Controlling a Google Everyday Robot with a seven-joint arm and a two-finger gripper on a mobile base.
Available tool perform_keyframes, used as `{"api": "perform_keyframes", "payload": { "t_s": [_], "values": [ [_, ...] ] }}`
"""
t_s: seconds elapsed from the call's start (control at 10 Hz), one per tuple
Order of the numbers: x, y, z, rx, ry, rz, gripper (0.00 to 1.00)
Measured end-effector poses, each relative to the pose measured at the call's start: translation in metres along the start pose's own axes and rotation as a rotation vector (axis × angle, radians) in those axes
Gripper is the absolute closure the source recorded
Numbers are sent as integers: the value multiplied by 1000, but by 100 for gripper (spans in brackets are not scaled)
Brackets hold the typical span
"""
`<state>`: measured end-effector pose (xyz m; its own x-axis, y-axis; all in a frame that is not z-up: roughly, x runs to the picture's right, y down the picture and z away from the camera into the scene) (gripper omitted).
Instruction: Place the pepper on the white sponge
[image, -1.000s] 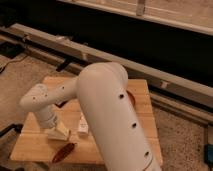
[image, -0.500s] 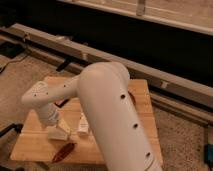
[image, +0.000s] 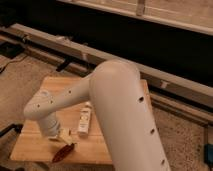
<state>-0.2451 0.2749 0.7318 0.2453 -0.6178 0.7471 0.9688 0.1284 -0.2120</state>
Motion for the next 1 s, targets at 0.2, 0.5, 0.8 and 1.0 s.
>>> {"api": "perform_keyframes", "payload": {
  "t_s": [0.2,0.5,0.8,1.0],
  "values": [
    [-13,9,6,22,-18,23,20],
    [-19,23,21,27,-60,58,20],
    [-18,34,33,39,-91,87,20],
    [-18,36,39,40,-104,91,20]
  ]
}}
